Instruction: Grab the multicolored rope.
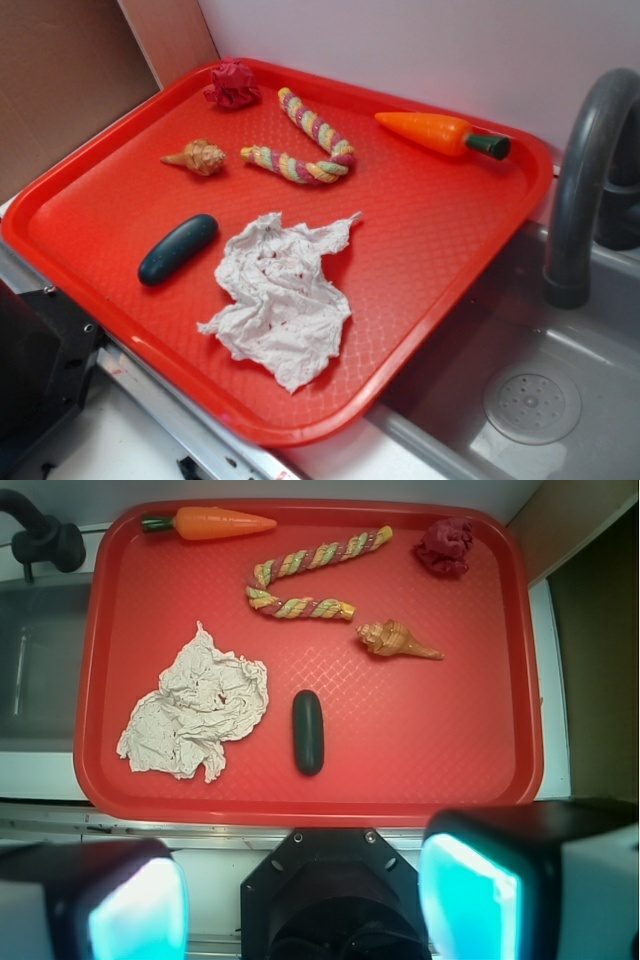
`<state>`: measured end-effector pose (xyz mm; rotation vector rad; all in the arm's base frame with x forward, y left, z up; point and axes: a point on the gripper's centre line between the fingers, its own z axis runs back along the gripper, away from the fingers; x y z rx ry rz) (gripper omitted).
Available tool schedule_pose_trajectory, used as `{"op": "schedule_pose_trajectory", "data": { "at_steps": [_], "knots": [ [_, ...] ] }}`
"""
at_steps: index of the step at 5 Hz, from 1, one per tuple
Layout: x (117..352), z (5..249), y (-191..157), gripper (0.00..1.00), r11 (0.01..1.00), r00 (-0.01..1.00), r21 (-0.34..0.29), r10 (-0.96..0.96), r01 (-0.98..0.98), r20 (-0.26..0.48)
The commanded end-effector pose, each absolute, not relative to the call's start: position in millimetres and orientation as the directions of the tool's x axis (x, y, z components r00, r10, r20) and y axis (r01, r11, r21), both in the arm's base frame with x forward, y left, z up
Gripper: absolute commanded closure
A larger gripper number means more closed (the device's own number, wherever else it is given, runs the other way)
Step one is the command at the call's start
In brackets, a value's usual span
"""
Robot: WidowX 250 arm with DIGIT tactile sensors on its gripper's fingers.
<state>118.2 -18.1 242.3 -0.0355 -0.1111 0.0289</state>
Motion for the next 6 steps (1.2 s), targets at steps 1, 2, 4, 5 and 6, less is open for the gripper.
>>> {"op": "schedule_pose_trajectory", "data": {
  "at_steps": [1, 2, 4, 5, 6],
  "knots": [
    [118.2, 242.3, -18.1, 0.0, 0.999, 0.993, -0.037, 0.031, -0.027, 0.11],
    [163.6, 220.0, -19.6, 0.0, 0.962, 0.946, -0.015, 0.271, -0.272, 0.18],
    [223.1, 180.6, -1.6, 0.0, 0.745, 0.716, 0.016, 0.634, -0.667, 0.292],
    [252.7, 151.0, 5.5, 0.0, 0.66, 0.626, 0.02, 0.702, -0.751, 0.34],
    [274.9, 124.7, 14.9, 0.0, 0.638, 0.599, 0.032, 0.703, -0.769, 0.383]
  ]
}}
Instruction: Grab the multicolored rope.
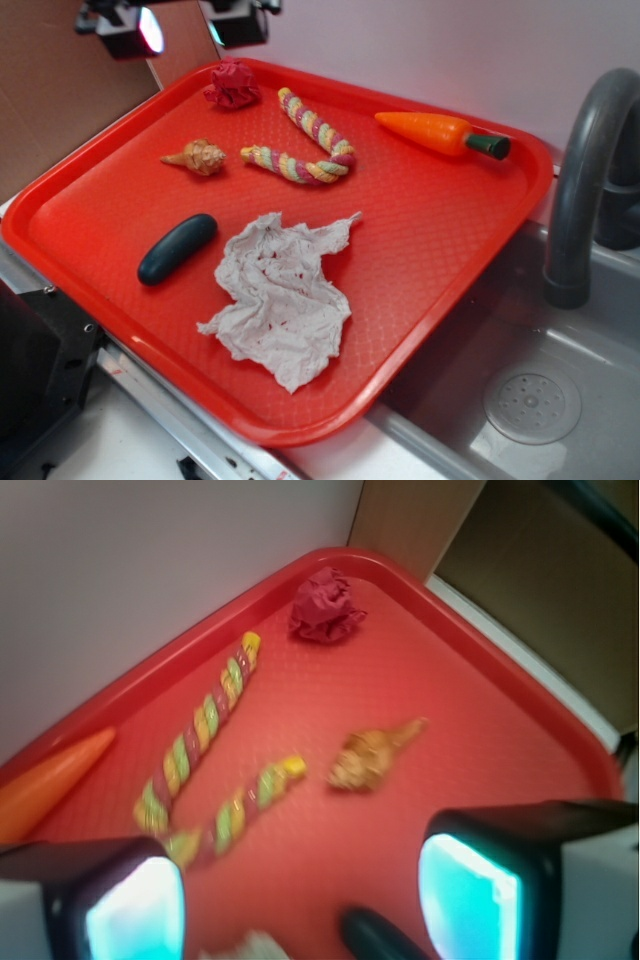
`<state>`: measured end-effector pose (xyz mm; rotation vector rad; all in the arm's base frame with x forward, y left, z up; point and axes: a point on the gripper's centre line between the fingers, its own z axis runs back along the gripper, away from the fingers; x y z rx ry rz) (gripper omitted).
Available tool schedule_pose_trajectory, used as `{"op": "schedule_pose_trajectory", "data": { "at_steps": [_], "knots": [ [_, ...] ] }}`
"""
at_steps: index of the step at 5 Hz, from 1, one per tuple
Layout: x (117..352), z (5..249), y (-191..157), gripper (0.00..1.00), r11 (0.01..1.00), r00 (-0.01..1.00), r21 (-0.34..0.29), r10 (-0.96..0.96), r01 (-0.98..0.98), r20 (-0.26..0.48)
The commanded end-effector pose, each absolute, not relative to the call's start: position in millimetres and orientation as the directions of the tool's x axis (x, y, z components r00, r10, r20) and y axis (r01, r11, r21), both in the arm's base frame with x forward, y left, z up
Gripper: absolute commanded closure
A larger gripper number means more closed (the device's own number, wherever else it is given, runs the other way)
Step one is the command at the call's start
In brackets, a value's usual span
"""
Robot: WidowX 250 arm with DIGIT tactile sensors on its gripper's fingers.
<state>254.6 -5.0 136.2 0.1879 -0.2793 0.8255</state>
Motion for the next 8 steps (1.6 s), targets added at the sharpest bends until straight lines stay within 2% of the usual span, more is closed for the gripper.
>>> {"op": "schedule_pose_trajectory", "data": {
  "at_steps": [1, 2, 3, 4, 6, 7, 8],
  "knots": [
    [293.2, 96.9, 24.0, 0.0, 0.673, 0.635, 0.05, 0.669, -0.738, 0.386],
    [307.0, 72.9, 39.1, 0.0, 0.698, 0.668, 0.086, 0.633, -0.711, 0.392],
    [316.4, 57.9, 45.4, 0.0, 0.73, 0.684, 0.056, 0.606, -0.681, 0.407],
    [325.8, 45.6, 49.6, 0.0, 0.751, 0.707, 0.058, 0.588, -0.657, 0.393],
    [332.2, 27.2, 50.0, 0.0, 0.776, 0.739, 0.021, 0.591, -0.63, 0.324],
    [330.4, 21.0, 54.0, 1.0, 0.77, 0.748, 0.025, 0.611, -0.637, 0.26],
    [325.1, 25.0, 56.3, 1.0, 0.77, 0.753, 0.015, 0.619, -0.638, 0.226]
  ]
}}
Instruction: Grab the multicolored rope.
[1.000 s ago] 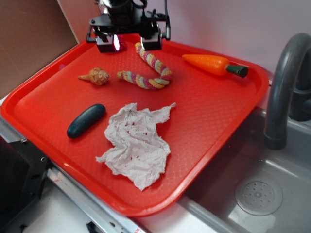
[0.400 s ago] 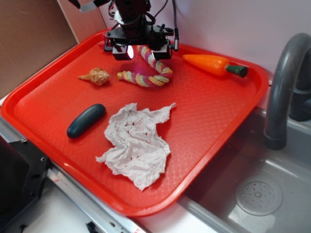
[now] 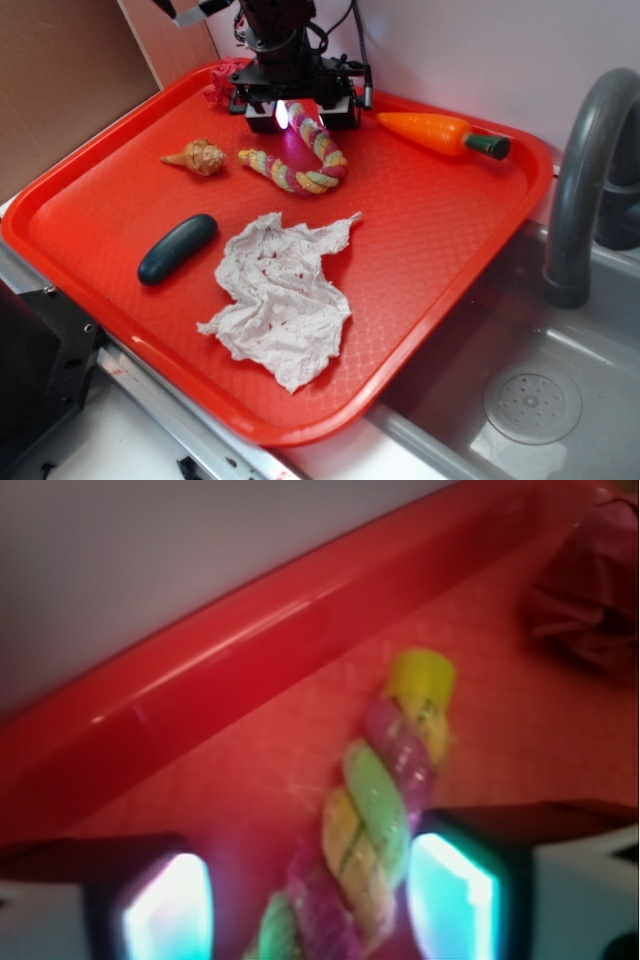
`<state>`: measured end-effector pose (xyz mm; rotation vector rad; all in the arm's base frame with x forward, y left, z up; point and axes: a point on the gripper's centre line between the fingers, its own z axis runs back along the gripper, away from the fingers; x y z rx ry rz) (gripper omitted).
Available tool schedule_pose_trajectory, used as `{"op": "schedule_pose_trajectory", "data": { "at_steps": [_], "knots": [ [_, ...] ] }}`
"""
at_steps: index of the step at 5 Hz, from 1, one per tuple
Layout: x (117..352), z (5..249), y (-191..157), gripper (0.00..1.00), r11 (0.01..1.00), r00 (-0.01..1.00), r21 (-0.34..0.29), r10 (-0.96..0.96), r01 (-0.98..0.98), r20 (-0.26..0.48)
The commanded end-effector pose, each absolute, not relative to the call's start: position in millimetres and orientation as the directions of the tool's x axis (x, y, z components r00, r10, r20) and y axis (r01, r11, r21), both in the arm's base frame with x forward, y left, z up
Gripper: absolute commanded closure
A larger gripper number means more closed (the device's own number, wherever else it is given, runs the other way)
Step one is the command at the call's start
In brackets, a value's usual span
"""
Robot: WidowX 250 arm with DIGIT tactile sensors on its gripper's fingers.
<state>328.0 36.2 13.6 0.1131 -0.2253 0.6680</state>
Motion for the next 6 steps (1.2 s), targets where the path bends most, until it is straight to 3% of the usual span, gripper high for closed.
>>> {"op": "schedule_pose_trajectory", "data": {
  "at_steps": [1, 2, 3, 4, 5, 6],
  "knots": [
    [317.5, 35.6, 55.6, 1.0, 0.802, 0.782, 0.028, 0.573, -0.596, 0.247],
    [306.2, 54.8, 48.7, 1.0, 0.878, 0.862, 0.096, 0.433, -0.47, 0.265],
    [294.9, 83.2, 38.0, 1.0, 0.929, 0.937, 0.178, 0.292, -0.325, 0.192],
    [284.7, 123.0, 22.2, 1.0, 0.963, 0.983, 0.21, 0.15, -0.169, 0.104],
    [274.8, 164.8, 6.7, 1.0, 0.988, 1.0, 0.151, 0.011, -0.015, 0.024],
    [259.6, 200.8, -1.3, 1.0, 0.993, 0.997, 0.104, -0.064, 0.059, 0.038]
  ]
}}
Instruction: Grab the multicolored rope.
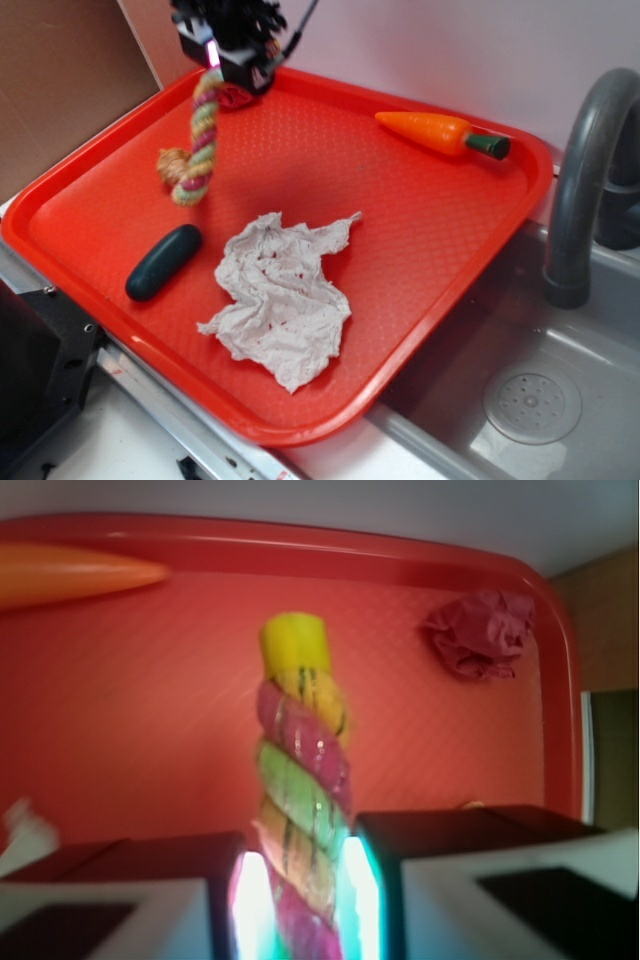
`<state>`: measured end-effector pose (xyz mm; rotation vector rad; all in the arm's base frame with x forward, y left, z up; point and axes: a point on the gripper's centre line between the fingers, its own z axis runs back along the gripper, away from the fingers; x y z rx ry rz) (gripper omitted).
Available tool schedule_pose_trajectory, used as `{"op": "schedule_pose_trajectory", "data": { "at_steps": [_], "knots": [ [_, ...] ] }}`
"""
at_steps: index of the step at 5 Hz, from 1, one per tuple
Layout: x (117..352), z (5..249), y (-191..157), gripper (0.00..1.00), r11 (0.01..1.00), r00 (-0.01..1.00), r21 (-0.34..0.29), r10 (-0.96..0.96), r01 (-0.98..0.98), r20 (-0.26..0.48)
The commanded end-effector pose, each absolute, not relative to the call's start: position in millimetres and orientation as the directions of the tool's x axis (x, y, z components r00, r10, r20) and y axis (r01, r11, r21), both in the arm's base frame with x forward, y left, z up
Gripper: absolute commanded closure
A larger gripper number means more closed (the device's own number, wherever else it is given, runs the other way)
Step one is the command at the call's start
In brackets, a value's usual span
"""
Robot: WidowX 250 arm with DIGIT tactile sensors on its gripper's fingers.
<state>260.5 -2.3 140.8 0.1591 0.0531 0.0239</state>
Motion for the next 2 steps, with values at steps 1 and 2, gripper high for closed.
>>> {"op": "schedule_pose_trajectory", "data": {
  "at_steps": [1, 2],
  "knots": [
    [249.3, 220.1, -4.3, 1.0, 0.994, 0.996, 0.098, -0.056, 0.049, 0.063],
    [241.1, 229.6, -6.3, 1.0, 0.989, 0.994, 0.125, -0.083, 0.074, 0.07]
  ]
}}
